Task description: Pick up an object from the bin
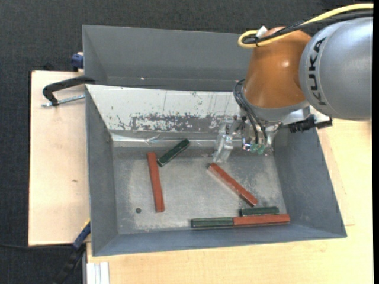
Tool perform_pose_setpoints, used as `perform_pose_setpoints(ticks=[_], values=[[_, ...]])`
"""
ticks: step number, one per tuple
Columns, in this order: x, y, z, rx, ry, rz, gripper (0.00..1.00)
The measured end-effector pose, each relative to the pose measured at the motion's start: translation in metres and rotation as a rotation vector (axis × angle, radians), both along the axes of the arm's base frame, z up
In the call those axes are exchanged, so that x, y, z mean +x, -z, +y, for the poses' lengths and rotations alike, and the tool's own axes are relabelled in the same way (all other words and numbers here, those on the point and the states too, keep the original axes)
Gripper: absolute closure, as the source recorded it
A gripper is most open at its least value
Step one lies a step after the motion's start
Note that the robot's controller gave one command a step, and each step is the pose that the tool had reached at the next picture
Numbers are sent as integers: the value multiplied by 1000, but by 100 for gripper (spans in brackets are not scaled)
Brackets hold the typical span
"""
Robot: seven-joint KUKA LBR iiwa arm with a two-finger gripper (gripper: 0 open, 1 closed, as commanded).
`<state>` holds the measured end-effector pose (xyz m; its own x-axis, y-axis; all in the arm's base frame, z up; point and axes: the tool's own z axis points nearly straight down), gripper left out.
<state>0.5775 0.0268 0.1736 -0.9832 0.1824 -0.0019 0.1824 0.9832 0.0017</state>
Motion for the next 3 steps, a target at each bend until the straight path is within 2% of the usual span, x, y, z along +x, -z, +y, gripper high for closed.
perform_pose_setpoints(ticks=[1,2,3], values=[[6,36,4,0,23,0,0],[6,40,4,0,25,1,0],[17,67,-6,1,71,-4,0]])
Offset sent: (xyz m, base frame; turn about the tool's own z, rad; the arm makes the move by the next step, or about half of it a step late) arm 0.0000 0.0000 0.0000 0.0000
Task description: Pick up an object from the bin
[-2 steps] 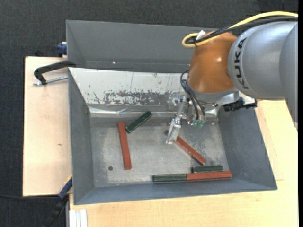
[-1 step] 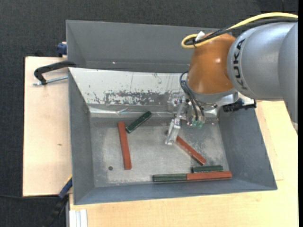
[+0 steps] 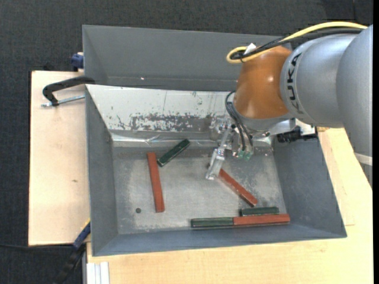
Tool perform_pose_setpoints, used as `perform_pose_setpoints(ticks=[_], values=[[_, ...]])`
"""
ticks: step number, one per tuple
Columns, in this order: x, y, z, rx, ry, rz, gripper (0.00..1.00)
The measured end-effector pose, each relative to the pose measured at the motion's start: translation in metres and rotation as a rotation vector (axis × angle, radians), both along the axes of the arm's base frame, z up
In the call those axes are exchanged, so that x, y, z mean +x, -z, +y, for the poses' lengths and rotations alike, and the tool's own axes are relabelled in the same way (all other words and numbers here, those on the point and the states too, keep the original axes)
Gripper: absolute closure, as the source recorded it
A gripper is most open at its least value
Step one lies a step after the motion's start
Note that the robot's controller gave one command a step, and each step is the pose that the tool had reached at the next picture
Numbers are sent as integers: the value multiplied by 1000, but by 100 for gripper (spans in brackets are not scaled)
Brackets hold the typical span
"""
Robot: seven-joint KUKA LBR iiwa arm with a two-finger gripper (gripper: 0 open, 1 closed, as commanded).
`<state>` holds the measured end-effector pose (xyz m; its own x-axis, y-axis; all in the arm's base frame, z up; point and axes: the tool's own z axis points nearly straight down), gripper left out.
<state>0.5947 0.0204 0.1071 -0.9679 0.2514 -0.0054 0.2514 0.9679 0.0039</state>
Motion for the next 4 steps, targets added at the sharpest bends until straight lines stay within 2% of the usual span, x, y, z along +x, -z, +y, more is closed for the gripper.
perform_pose_setpoints(ticks=[1,2,4], values=[[-12,34,-24,-1,13,5,0],[-9,36,-36,0,288,3,100],[-9,36,-36,0,288,3,100]])
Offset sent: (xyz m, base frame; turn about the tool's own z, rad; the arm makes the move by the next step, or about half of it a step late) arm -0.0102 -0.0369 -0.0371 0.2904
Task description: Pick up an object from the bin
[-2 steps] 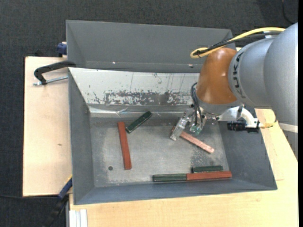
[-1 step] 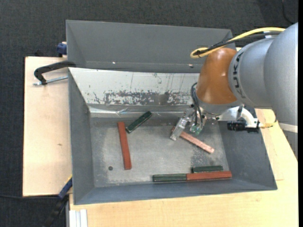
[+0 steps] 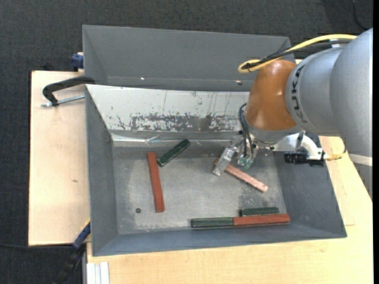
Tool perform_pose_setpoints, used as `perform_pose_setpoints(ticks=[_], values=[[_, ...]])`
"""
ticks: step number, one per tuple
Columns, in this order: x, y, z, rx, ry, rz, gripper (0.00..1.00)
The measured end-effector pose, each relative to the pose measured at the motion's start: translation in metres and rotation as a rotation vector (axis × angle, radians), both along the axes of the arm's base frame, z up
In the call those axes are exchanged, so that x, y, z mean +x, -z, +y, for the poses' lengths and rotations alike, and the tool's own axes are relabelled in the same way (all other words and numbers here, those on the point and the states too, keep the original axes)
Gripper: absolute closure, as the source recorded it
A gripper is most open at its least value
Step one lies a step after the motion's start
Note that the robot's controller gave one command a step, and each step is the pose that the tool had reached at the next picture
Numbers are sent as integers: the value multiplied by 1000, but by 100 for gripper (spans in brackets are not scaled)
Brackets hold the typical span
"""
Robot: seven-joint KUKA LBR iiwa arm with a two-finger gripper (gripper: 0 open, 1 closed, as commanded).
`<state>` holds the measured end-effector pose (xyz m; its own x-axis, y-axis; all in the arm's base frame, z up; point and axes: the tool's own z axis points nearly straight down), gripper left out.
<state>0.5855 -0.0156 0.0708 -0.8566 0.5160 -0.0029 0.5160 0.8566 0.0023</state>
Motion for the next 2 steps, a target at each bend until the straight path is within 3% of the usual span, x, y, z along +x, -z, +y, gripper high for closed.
perform_pose_setpoints(ticks=[1,2], values=[[3,-20,-7,-1,-148,0,100],[-26,-133,27,0,-75,0,100]])
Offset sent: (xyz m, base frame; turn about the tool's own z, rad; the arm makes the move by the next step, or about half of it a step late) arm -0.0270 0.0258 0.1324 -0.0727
